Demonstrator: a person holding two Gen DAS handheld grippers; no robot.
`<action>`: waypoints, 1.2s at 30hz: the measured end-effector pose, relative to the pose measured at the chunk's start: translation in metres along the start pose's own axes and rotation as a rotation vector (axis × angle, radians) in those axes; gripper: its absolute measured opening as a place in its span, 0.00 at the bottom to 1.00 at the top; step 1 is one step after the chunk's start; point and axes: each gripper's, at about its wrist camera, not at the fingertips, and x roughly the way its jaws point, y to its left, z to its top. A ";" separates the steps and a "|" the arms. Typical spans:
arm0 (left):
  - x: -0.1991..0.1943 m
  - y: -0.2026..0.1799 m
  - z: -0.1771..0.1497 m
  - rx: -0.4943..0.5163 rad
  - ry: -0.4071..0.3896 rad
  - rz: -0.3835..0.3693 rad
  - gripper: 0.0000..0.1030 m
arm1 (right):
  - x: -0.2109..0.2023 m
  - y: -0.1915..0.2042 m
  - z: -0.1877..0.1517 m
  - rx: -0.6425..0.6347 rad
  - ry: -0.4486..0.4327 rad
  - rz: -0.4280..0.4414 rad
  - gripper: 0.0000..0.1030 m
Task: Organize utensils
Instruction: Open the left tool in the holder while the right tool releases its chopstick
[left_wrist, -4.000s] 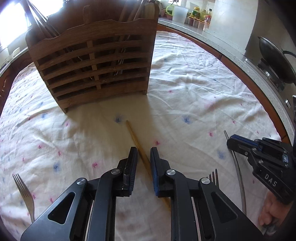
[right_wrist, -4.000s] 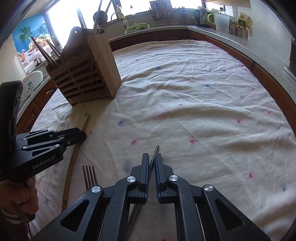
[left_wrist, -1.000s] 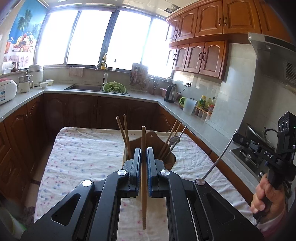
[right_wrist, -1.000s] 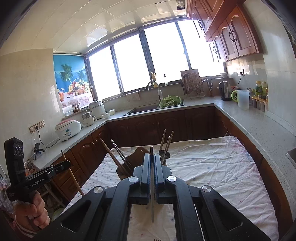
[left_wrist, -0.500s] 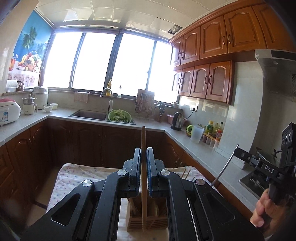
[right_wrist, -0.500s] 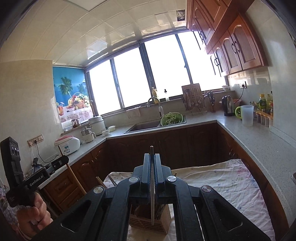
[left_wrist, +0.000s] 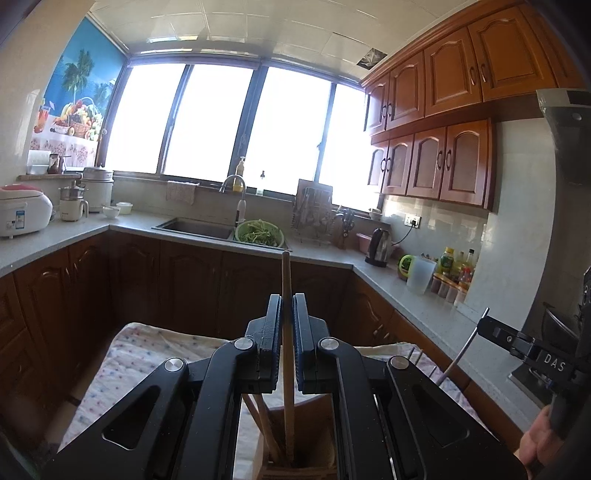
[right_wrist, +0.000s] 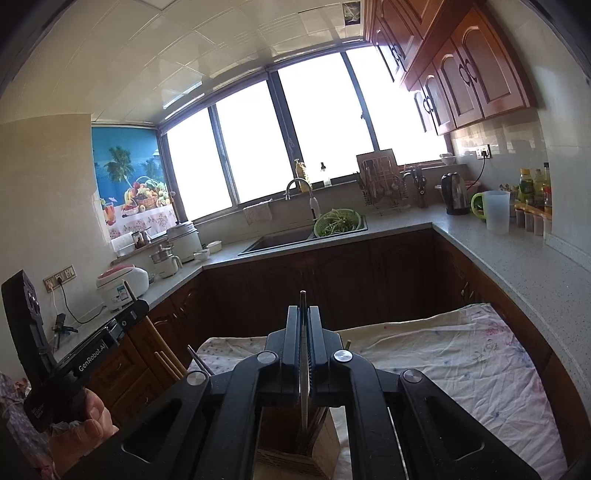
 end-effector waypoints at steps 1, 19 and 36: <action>0.002 0.000 -0.006 -0.002 0.011 0.002 0.05 | 0.003 -0.003 -0.004 0.008 0.009 -0.001 0.03; 0.011 0.007 -0.047 0.026 0.119 0.015 0.05 | 0.035 -0.020 -0.054 0.067 0.151 -0.021 0.00; -0.001 0.002 -0.046 0.026 0.144 -0.009 0.20 | 0.028 -0.024 -0.053 0.099 0.150 -0.014 0.15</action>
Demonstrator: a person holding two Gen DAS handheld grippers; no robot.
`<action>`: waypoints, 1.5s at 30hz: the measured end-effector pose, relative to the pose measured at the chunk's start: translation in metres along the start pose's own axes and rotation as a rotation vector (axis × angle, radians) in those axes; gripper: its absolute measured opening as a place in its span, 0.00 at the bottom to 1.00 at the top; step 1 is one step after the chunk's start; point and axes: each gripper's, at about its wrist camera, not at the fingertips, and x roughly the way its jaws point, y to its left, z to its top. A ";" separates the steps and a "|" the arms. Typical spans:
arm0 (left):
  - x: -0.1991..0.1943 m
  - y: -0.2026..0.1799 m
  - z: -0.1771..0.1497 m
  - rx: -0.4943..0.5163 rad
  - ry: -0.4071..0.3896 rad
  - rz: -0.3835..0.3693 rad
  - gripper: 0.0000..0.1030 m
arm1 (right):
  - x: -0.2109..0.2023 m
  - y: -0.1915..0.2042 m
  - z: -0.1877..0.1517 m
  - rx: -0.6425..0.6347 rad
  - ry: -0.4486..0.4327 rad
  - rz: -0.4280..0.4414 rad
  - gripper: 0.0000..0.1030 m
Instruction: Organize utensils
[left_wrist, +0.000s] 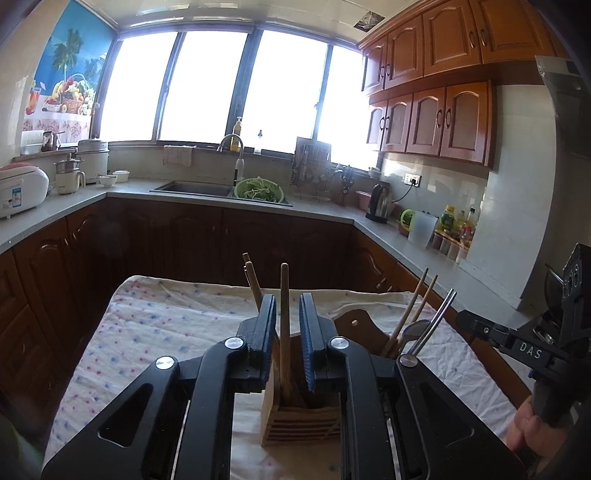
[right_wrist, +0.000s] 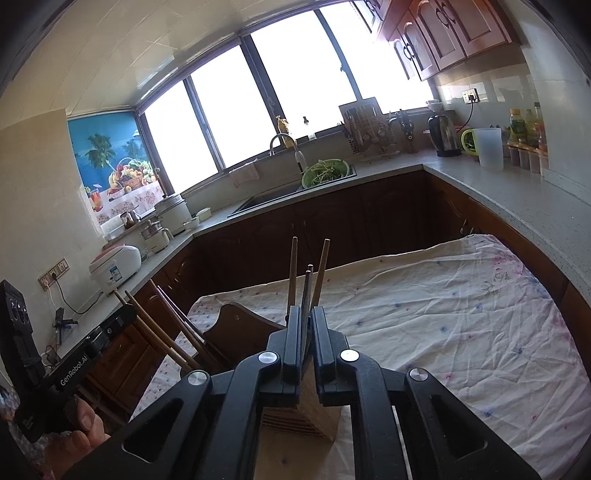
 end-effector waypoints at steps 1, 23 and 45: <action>-0.003 -0.001 -0.001 -0.001 -0.004 -0.001 0.27 | -0.001 -0.001 -0.001 0.004 0.000 -0.002 0.28; -0.063 0.015 -0.044 -0.036 0.039 0.106 0.89 | -0.049 0.002 -0.030 -0.006 -0.056 0.027 0.90; -0.156 0.006 -0.097 -0.059 0.047 0.076 0.95 | -0.131 0.026 -0.101 -0.094 -0.082 0.049 0.99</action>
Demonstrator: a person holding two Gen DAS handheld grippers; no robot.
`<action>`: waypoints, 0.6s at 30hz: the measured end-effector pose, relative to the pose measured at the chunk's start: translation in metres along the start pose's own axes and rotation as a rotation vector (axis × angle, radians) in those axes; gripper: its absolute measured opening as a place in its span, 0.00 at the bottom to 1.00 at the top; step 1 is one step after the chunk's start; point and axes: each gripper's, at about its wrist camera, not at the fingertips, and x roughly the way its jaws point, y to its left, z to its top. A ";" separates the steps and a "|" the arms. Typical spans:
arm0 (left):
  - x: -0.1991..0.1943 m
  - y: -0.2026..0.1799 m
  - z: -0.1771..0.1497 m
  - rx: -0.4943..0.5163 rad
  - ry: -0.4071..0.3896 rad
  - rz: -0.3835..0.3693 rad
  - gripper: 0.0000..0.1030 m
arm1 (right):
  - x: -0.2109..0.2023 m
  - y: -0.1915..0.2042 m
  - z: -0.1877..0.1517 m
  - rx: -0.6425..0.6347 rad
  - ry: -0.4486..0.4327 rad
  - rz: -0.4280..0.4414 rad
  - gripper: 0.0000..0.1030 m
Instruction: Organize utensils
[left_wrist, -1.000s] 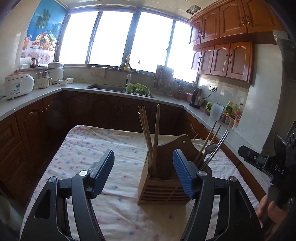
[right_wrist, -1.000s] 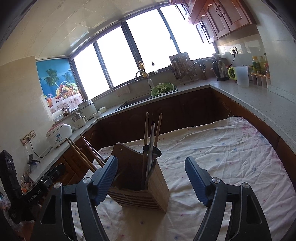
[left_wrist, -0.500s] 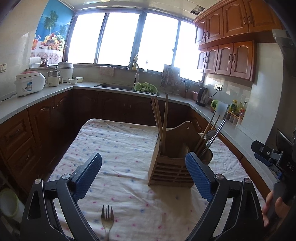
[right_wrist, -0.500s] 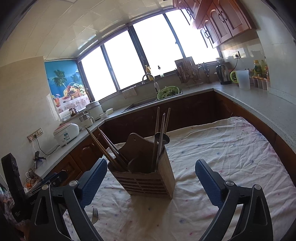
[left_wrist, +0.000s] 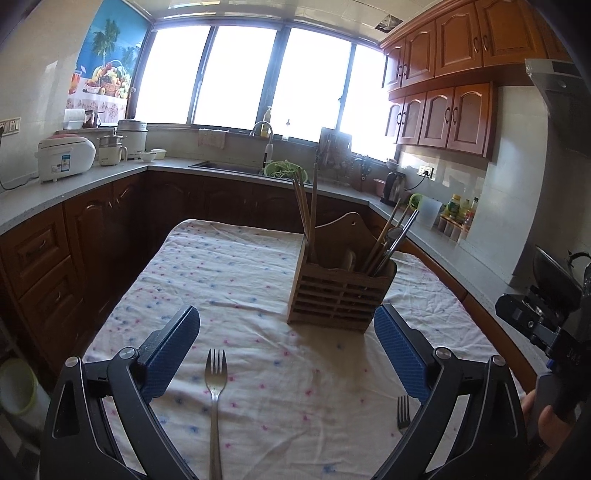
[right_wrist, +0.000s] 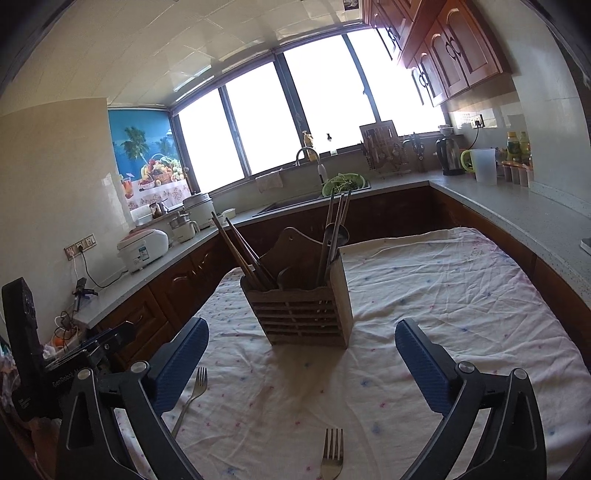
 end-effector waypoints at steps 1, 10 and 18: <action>-0.003 -0.001 -0.001 0.003 0.007 -0.011 0.95 | -0.006 0.001 -0.001 -0.003 -0.012 0.002 0.99; -0.066 -0.016 0.031 0.054 -0.150 -0.017 1.00 | -0.074 0.036 0.039 -0.168 -0.158 0.014 1.00; -0.050 -0.022 -0.024 0.105 -0.105 0.063 1.00 | -0.073 0.021 -0.015 -0.132 -0.182 -0.029 1.00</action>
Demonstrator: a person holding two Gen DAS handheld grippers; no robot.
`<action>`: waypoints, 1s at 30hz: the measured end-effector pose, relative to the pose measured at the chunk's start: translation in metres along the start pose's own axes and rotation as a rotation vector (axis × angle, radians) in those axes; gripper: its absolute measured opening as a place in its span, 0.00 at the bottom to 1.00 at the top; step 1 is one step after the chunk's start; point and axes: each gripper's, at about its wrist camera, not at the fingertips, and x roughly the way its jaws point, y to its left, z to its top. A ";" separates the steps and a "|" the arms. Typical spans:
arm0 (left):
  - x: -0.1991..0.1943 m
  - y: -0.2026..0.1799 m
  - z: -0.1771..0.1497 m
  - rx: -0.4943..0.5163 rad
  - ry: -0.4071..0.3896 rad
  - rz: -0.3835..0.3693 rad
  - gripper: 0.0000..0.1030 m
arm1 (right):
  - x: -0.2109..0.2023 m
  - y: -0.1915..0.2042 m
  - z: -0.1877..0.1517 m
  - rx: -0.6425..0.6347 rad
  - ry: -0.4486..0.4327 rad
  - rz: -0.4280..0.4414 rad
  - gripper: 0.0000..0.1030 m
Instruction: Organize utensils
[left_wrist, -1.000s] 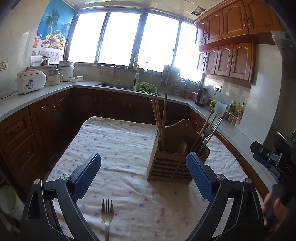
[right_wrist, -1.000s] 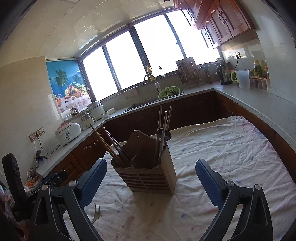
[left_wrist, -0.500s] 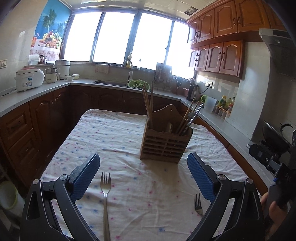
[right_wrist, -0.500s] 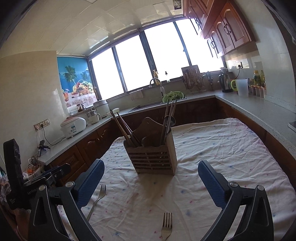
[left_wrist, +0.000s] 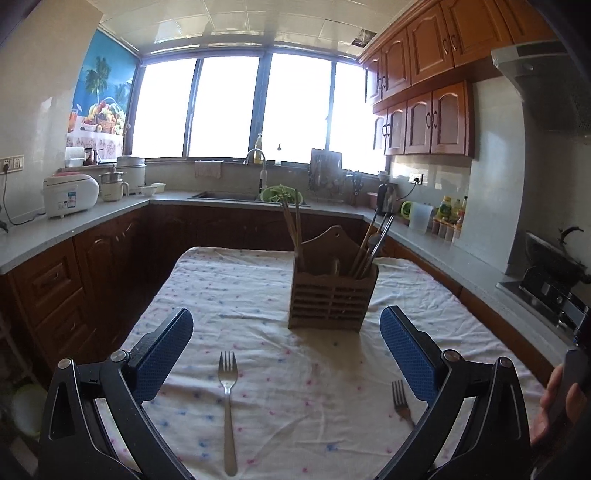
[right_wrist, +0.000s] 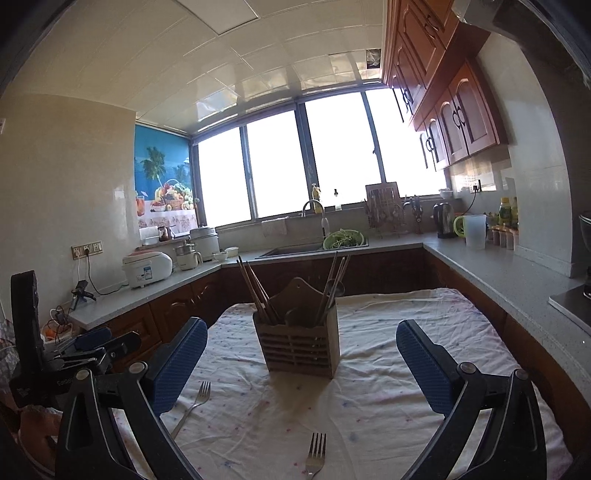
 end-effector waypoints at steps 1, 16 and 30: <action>0.003 -0.003 -0.011 0.013 0.004 0.026 1.00 | 0.003 0.002 -0.012 -0.016 0.019 0.003 1.00; 0.013 -0.022 -0.082 0.085 0.077 0.072 1.00 | 0.007 0.006 -0.089 -0.068 0.126 -0.078 1.00; 0.009 -0.021 -0.083 0.076 0.062 0.101 1.00 | 0.000 -0.005 -0.092 -0.034 0.118 -0.124 1.00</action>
